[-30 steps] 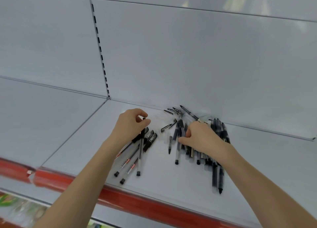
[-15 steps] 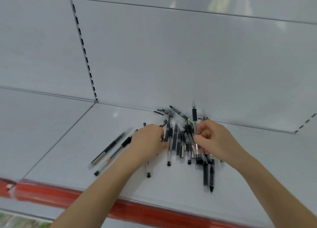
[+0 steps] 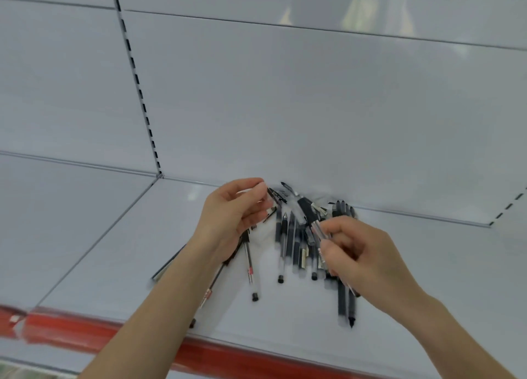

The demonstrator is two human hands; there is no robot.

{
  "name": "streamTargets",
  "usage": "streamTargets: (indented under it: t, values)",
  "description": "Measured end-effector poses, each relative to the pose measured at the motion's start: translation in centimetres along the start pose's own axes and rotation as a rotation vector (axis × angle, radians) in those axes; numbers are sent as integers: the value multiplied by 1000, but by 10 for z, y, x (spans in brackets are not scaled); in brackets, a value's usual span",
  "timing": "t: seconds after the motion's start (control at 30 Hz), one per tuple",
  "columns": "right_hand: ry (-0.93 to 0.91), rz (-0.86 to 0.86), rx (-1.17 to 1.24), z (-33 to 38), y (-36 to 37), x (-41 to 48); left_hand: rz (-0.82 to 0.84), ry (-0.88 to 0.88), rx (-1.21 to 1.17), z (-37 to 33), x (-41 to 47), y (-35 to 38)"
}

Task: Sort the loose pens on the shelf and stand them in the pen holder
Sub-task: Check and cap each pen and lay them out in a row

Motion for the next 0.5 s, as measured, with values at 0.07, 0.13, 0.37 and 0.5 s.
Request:
streamTargets:
  t: [0.07,0.13,0.37,0.5]
  values:
    - [-45,24,-12,5,5,-1,-8,6,-55,-3,-2,-2]
    - [-44,37,-16,8,9,0,-14,29,-73,-5,-3,-4]
    - [-20,90,-75,11,17,2,-28,84,-46,-6,-8,-3]
    - [-11,83,-81,8,19,4,17,94,31,-4,-12,3]
Point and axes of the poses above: each hand's wrist, its own x-axis towards the middle knuckle, its own y-axis out of the palm, z = x × y, the point moved 2 cm from there along x, towards the middle knuckle, and after that the axes turned 6 degrees about -y, right-handed, at the moved point
